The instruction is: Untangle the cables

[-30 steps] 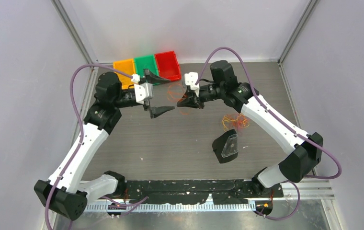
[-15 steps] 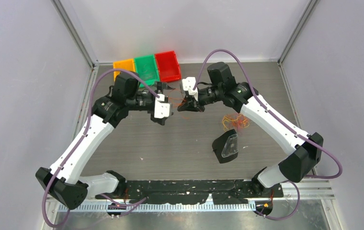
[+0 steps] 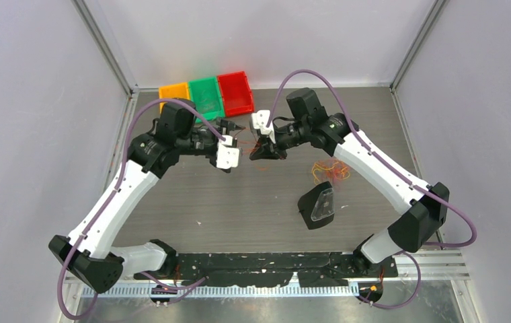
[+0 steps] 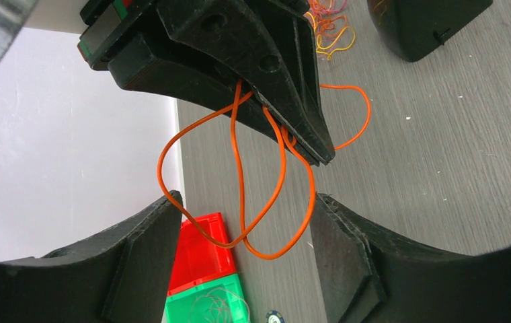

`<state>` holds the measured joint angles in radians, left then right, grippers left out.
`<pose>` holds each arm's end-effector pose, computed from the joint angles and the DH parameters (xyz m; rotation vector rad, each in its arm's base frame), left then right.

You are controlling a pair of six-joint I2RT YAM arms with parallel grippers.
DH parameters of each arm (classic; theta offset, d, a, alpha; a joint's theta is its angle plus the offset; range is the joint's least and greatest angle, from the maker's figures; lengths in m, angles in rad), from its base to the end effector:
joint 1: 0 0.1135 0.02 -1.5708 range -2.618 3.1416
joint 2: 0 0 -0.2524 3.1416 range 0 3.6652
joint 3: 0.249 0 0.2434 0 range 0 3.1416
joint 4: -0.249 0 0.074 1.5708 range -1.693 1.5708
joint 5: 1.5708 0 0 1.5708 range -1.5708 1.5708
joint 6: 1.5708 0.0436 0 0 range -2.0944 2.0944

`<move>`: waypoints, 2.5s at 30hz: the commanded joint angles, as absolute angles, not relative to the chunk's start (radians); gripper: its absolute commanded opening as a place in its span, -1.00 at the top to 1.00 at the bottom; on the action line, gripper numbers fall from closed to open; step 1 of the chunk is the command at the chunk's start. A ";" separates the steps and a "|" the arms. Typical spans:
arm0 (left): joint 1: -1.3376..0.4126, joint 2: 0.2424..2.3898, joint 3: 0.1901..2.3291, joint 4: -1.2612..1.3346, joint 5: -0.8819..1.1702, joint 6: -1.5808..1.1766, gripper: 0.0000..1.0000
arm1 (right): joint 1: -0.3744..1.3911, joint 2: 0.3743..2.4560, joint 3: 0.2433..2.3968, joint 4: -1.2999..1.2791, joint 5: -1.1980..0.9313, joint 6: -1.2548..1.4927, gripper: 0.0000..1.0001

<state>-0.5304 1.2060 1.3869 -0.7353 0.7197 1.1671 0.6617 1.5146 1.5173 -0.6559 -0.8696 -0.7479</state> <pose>0.1942 -0.1472 0.3945 1.7361 0.9836 -0.3574 0.2341 0.2245 0.3641 -1.6785 1.2510 0.9034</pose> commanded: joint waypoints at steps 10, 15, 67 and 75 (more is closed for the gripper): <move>-0.556 1.208 1.492 -0.864 0.714 1.254 -0.28 | 0.667 1.542 1.584 -0.675 -0.860 -0.759 0.89; -0.564 1.226 1.520 -0.916 0.719 1.274 -0.11 | 0.667 1.546 1.586 -0.675 -0.856 -0.745 0.89; -0.344 2.451 2.403 -0.352 -0.215 0.647 0.96 | 0.168 1.264 1.240 -0.392 -0.489 -0.233 -0.90; -0.339 2.273 2.376 -0.461 -0.007 0.597 -0.38 | 0.134 1.340 1.321 -0.565 -0.462 -0.295 -0.90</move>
